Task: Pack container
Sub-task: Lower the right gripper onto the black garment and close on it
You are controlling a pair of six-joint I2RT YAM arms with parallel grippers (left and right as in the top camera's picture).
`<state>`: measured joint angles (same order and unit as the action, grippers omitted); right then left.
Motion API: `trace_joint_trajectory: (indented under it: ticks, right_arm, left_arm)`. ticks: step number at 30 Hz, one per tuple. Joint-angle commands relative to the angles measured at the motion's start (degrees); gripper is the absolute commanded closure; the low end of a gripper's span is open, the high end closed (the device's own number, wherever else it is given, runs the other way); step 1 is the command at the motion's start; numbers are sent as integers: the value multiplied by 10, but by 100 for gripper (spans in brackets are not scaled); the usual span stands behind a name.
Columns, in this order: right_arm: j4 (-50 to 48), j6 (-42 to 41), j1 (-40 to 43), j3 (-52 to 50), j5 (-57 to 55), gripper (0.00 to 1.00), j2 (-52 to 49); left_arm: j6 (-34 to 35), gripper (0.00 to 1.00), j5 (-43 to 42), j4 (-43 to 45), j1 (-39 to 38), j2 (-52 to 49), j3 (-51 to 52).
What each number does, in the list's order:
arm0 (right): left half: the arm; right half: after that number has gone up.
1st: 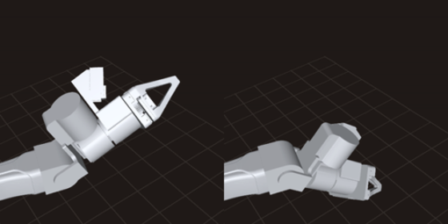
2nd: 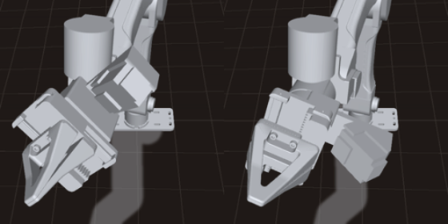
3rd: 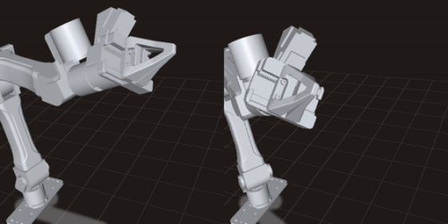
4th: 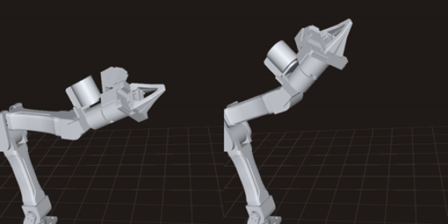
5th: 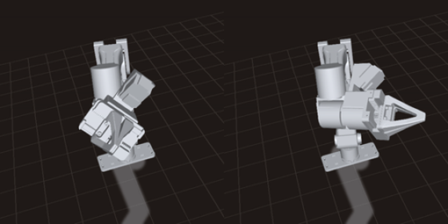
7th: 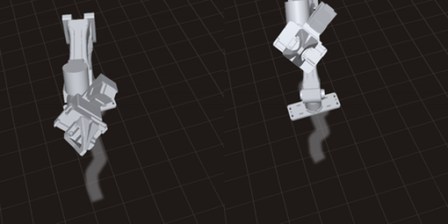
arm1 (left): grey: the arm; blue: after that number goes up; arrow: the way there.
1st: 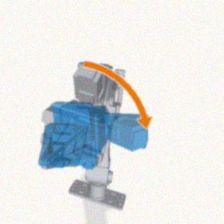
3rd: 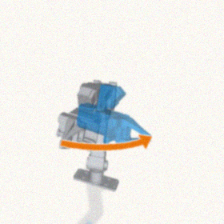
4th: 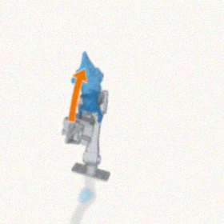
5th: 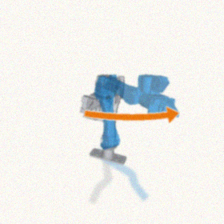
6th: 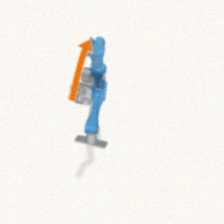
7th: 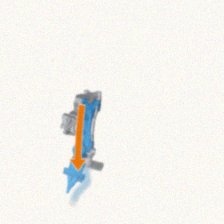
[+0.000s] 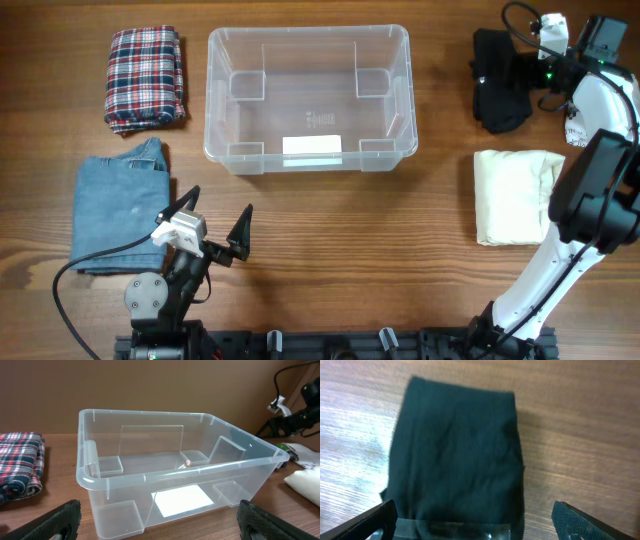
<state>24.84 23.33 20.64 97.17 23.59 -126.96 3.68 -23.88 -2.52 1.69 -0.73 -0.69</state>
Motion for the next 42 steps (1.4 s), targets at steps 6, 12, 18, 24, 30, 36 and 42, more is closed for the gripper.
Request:
trace_joint_trajectory:
  ticks: [6, 12, 18, 24, 30, 36, 42]
  right_arm:
    - [33, -12, 18, 10, 18, 0, -35]
    - [56, -12, 27, 9, 20, 0, -41]
    - [62, -12, 27, 6, 41, 0, -41]
    - [65, -10, 27, 6, 78, 0, -42]
    - [65, -10, 26, 3, 83, 0, -68]
    - [59, -10, 24, 3, 115, 0, -81]
    - [61, -15, 24, 0, 130, 20, -86]
  left_arm:
    - [-7, 0, 1, 1, 5, 5, 4]
    - [-7, 0, 1, 1, 5, 5, 4]
    - [-7, 0, 1, 1, 5, 5, 4]
    - [-7, 0, 1, 1, 5, 5, 4]
    - [-7, 0, 1, 1, 5, 5, 4]
    - [-7, 0, 1, 1, 5, 5, 4]
    - [-7, 0, 1, 1, 5, 5, 4]
